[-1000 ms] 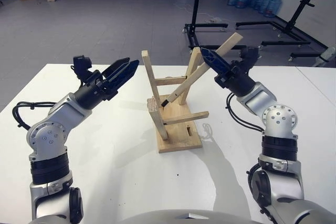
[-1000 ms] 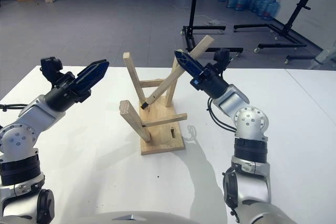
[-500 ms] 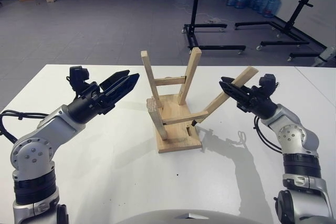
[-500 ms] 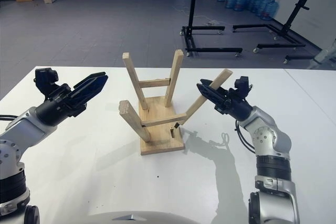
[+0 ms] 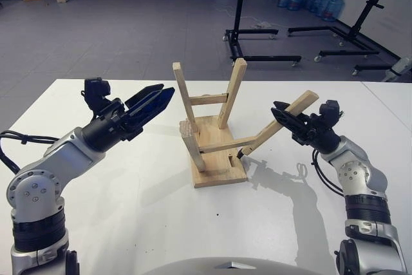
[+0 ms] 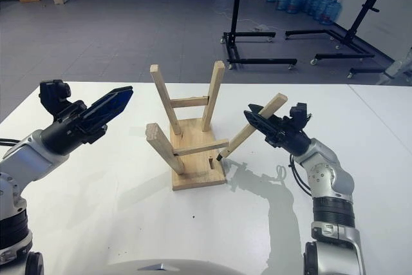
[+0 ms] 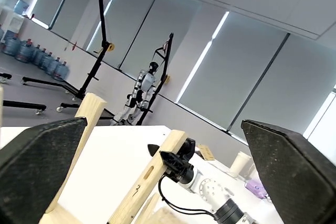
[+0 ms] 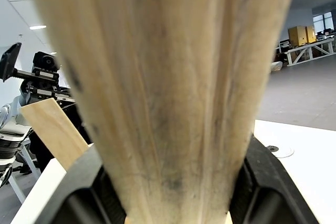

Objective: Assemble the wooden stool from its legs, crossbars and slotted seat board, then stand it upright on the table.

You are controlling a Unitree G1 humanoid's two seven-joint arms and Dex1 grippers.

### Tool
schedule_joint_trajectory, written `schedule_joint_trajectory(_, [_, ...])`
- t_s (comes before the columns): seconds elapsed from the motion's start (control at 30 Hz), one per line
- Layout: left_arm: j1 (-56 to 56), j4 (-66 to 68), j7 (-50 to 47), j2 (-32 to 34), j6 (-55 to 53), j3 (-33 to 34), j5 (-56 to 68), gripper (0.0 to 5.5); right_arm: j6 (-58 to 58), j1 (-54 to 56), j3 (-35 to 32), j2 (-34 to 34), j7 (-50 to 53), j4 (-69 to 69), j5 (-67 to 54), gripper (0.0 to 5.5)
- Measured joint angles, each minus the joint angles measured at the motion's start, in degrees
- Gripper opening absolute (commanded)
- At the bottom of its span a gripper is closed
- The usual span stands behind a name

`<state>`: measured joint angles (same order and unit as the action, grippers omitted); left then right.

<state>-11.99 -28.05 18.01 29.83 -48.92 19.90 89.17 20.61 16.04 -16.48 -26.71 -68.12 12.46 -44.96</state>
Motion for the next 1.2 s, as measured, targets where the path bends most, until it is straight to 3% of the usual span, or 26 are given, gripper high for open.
schedule_joint_trajectory(0.17, [-2.49, 0.12, -3.29, 0.16, 2.11, -0.01, 4.99, 5.4, 0.57, -0.89, -0.43, -0.09, -3.13, -2.34, -1.77, 2.05])
schedule_joint_trajectory(0.4, [-2.41, 0.07, -3.71, 0.17, 3.23, -2.07, 4.74, 5.4, 1.53, -0.82, 1.31, 0.0, -5.04, -3.87, -1.62, 2.05])
schedule_joint_trajectory(0.63, [-2.16, 0.11, -3.06, 0.17, 3.98, -2.94, 3.58, 5.4, -4.65, 4.09, 5.71, 0.13, -6.38, 0.8, 4.74, 2.05])
schedule_joint_trajectory(1.2, [-1.98, 0.1, -2.44, 0.01, 5.36, -4.31, 2.48, 5.4, -3.23, 6.61, 7.49, -1.78, -12.58, 3.24, 4.78, 2.05])
